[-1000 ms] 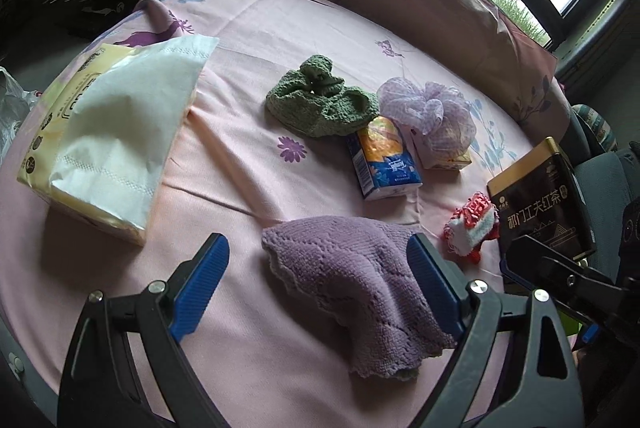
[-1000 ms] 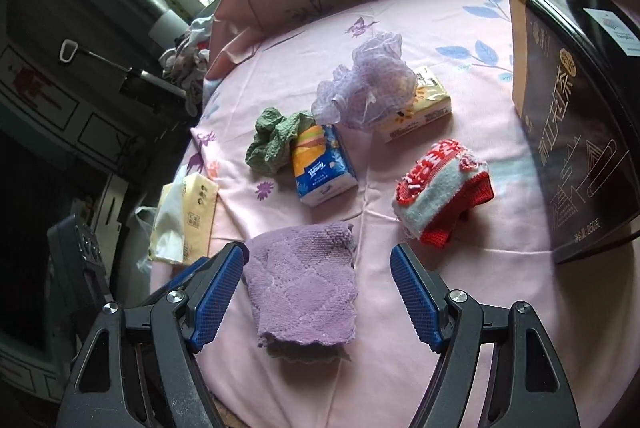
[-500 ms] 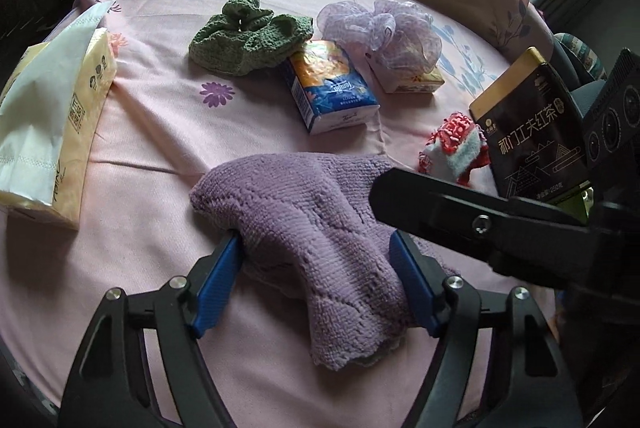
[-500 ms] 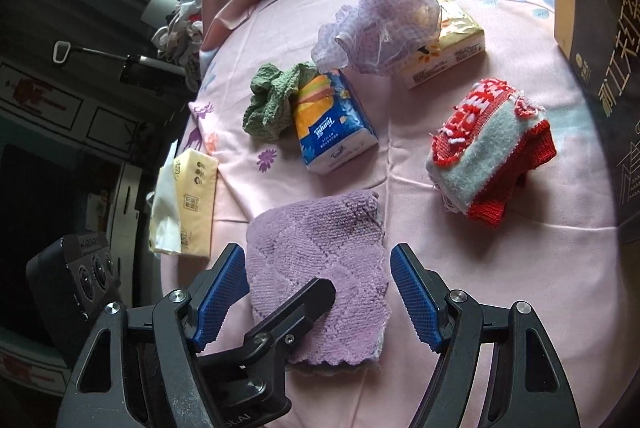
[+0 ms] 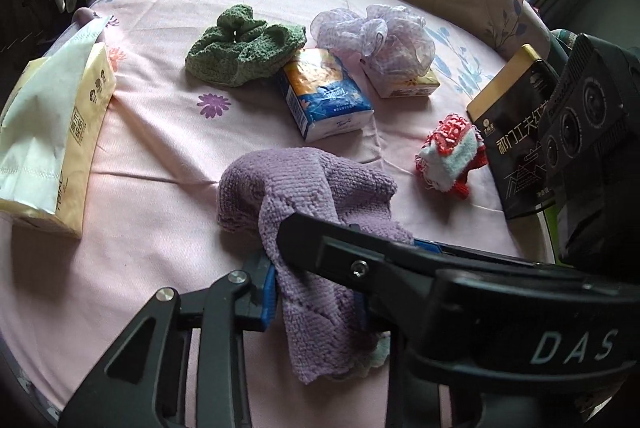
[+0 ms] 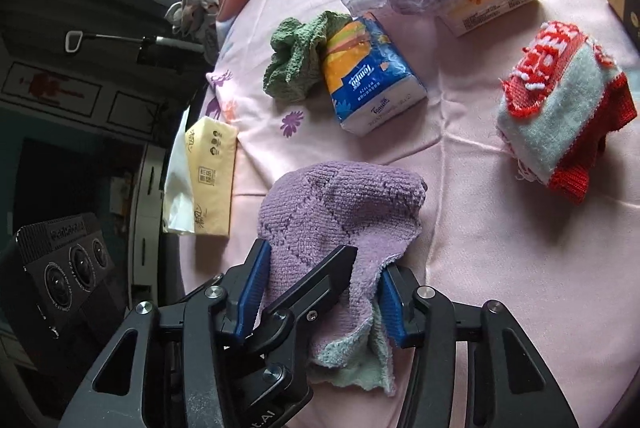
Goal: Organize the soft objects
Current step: 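Regrasp the purple cloth with the right tool and lift it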
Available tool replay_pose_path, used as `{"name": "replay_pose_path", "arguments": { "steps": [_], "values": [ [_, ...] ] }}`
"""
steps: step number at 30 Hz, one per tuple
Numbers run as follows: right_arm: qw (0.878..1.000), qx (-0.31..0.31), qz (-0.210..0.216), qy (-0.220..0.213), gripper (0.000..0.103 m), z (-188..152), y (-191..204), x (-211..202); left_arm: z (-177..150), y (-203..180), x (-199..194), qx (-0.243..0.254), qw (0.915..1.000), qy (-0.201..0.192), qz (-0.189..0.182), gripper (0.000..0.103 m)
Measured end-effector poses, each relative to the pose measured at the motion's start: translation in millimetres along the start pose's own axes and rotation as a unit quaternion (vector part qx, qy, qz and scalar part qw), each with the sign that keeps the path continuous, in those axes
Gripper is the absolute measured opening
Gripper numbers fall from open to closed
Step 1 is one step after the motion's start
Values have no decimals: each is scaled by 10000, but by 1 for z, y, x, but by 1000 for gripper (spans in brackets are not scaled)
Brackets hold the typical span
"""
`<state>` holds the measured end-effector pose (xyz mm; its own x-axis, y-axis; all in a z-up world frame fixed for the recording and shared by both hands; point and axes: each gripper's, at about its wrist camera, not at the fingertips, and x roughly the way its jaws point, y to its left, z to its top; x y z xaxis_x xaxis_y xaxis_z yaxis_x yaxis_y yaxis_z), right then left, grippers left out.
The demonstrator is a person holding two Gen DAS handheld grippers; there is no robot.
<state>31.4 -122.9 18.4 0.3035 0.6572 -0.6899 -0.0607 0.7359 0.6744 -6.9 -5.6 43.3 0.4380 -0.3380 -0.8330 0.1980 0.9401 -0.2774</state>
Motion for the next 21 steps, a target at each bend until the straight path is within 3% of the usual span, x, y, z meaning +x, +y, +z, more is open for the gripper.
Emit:
{"name": "replay_pose_path", "arguments": {
  "steps": [9,21],
  "values": [
    [9926,-782,-279,-890,54,-8,33,-43,1,-16,-35,280,9944,-992,-238,26],
    [9765,-1259,-564,-1655,54,-22,63,-77,-1,-21,-67,434,9798,-1857,-600,26]
  ]
}}
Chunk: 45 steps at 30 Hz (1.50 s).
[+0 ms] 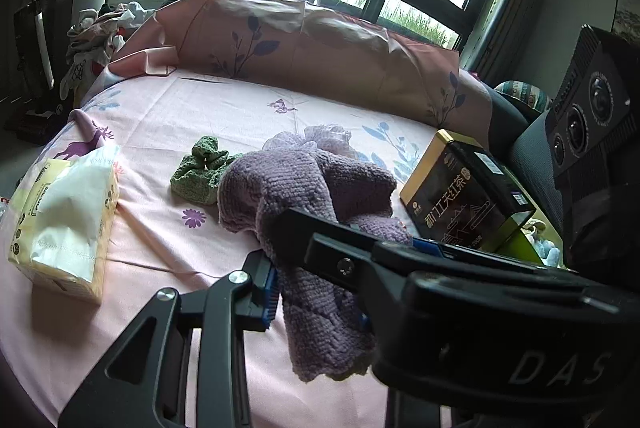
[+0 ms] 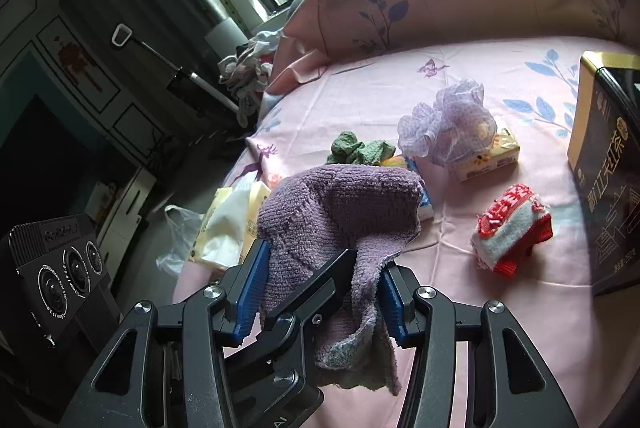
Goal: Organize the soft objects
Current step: 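Regrasp the purple cloth with the right tool and lift it, then hold the purple cloth raised in the right tool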
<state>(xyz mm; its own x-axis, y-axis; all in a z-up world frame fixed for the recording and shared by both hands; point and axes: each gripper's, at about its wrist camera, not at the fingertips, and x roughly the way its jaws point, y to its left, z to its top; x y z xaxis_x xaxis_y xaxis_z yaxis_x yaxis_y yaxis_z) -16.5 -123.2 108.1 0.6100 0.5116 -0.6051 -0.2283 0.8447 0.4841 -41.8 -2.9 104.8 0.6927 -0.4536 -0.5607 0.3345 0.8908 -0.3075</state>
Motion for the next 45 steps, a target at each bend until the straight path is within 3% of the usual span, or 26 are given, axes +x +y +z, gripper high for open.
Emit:
{"name": "replay_pose_path", "arguments": {
  "steps": [9,23,45],
  "values": [
    [9971,-432,-395,-488,54,2,16,-29,4,-13,-19,127,9973,-597,-418,26],
    [9906,-573,-1078,-614,54,-2,26,-46,4,-20,-20,53,9933,-721,-899,27],
    [9904,-676,-977,-702,58,-4,34,-50,1,-17,-31,-29,9897,-1081,-933,26]
  ]
}}
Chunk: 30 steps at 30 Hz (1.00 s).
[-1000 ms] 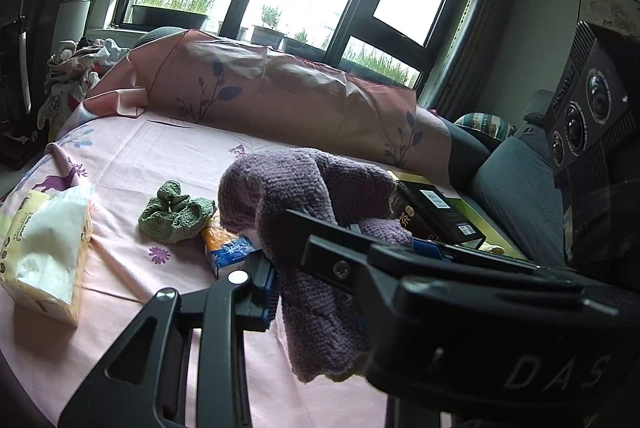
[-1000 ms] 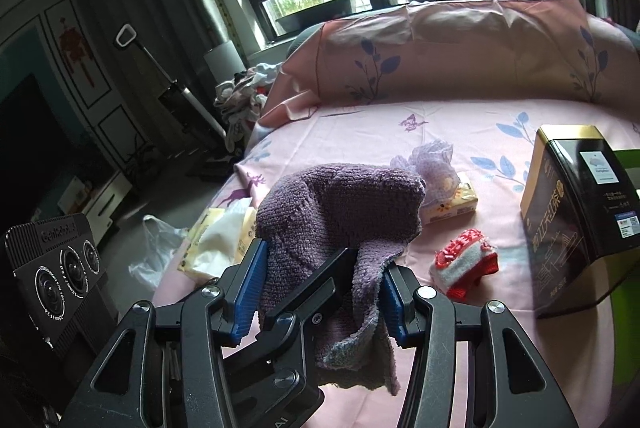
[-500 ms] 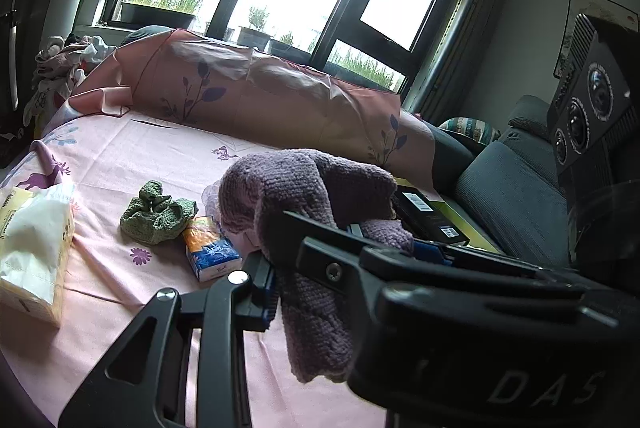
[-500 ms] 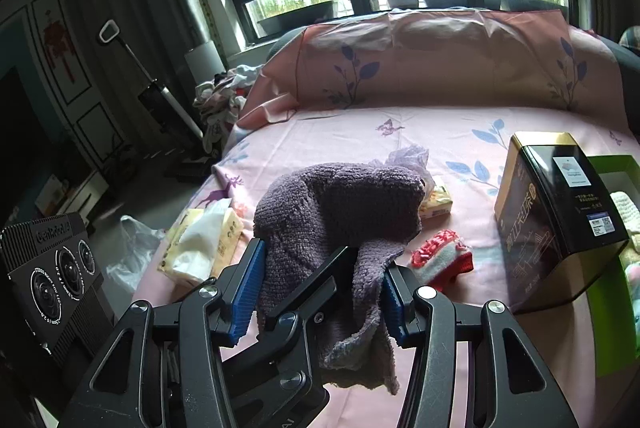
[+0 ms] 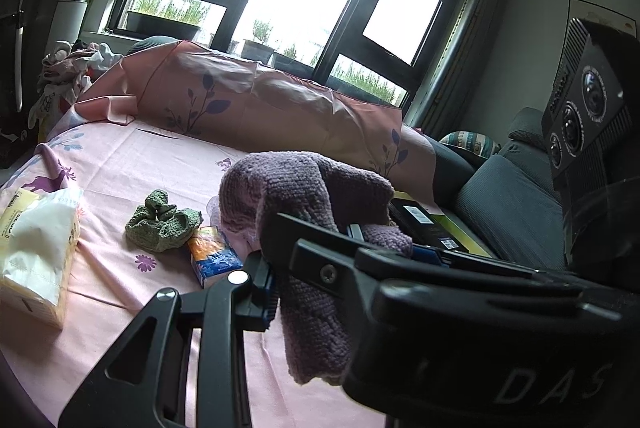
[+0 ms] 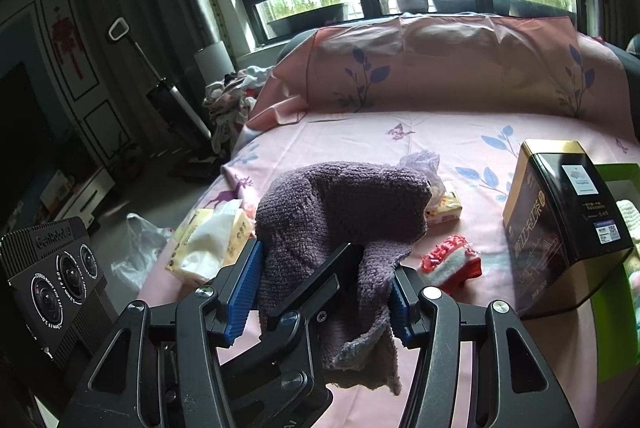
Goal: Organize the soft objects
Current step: 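Hold the purple cloth raised in the right tool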
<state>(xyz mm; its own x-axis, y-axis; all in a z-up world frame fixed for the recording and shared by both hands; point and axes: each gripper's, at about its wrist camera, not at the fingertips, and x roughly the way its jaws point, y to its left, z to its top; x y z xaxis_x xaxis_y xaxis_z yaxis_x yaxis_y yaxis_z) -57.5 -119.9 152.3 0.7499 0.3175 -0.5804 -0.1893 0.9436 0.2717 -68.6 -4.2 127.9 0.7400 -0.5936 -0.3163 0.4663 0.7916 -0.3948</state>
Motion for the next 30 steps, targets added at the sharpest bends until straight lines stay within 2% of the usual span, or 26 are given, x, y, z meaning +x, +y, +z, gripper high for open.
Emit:
{"name": "replay_pose_path", "arguments": {
  "steps": [25,30],
  "values": [
    [10000,-12,79,-28,60,0,0,-2,1,-3,-6,85,9999,-108,-58,26],
    [9999,-23,86,-145,60,3,-2,-12,5,-12,-9,205,9996,-179,-109,26]
  ]
}}
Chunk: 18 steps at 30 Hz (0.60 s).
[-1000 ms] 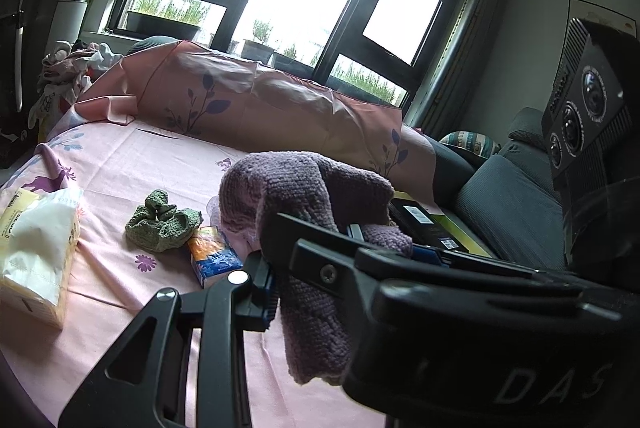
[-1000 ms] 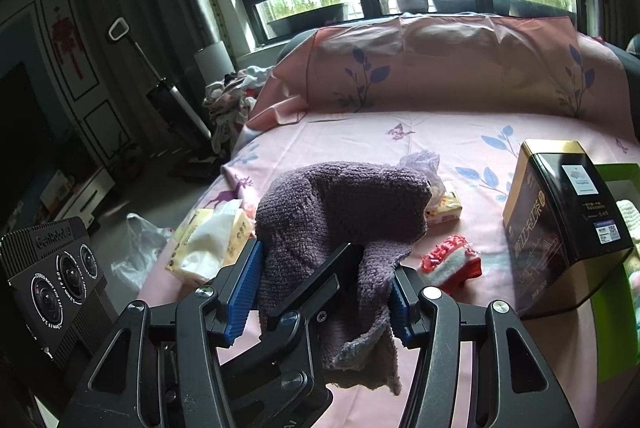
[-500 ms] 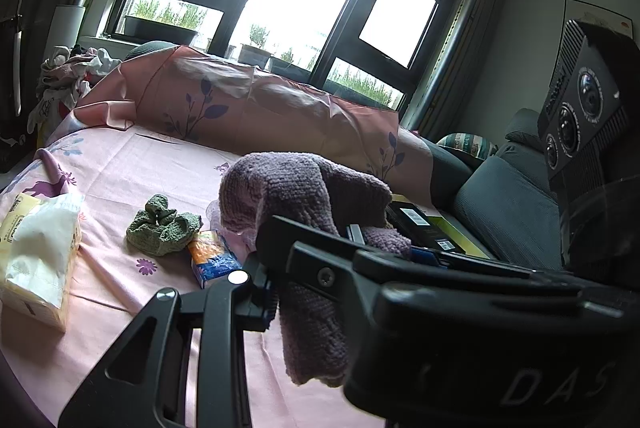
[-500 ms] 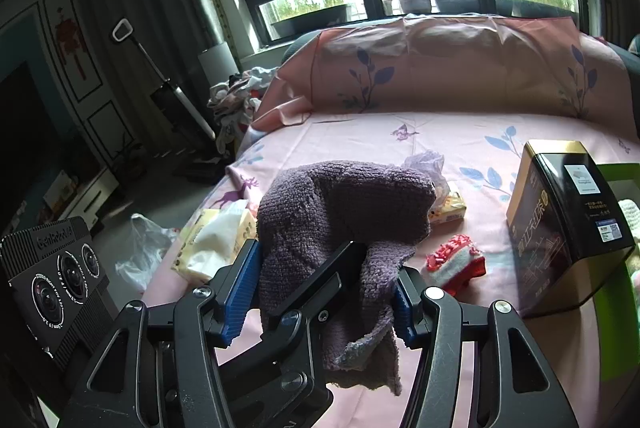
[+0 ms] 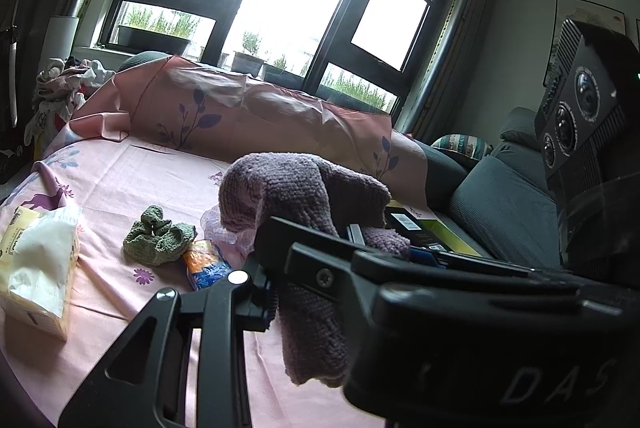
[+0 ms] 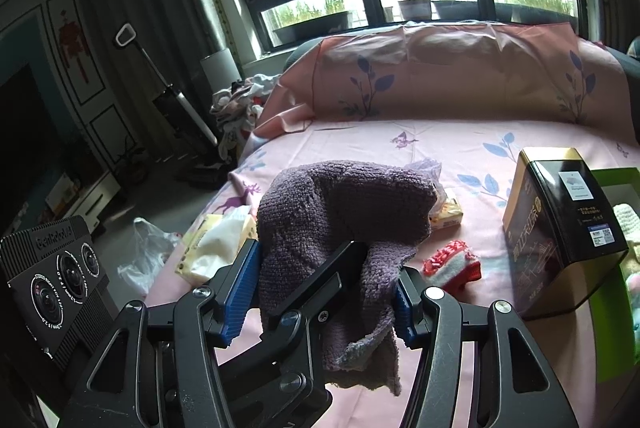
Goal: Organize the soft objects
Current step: 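Hold the purple cloth raised in the right tool, then carry the purple cloth over the green-rimmed white box with the right tool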
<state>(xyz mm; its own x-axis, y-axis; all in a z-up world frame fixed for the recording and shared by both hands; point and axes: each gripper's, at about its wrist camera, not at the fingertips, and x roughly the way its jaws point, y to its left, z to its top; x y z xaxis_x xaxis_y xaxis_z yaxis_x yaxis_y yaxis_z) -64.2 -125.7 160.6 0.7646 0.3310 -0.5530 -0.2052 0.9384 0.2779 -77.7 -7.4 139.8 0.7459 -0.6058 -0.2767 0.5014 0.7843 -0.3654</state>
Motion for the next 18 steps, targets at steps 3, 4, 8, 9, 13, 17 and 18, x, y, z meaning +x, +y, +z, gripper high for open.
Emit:
{"name": "replay_pose_path", "arguments": {
  "steps": [3,4,8,9,13,17,18],
  "values": [
    [9999,-31,44,-112,60,3,-4,-10,4,-9,-1,97,9999,-85,-43,26],
    [9999,-35,55,-138,60,4,-7,-14,5,-14,1,147,9998,-73,-66,26],
    [9995,125,79,-279,60,11,-29,-30,14,-38,11,393,9991,12,-151,26],
    [9992,190,96,-339,60,13,-36,-35,17,-47,14,482,9987,16,-182,26],
    [9966,451,133,-672,60,18,-69,-63,24,-89,28,936,9949,67,-361,26],
    [9907,880,156,-1025,60,15,-117,-92,24,-137,53,1393,9881,213,-619,26],
    [9889,1007,126,-1089,60,14,-129,-98,23,-149,60,1482,9862,272,-691,26]
  ]
}}
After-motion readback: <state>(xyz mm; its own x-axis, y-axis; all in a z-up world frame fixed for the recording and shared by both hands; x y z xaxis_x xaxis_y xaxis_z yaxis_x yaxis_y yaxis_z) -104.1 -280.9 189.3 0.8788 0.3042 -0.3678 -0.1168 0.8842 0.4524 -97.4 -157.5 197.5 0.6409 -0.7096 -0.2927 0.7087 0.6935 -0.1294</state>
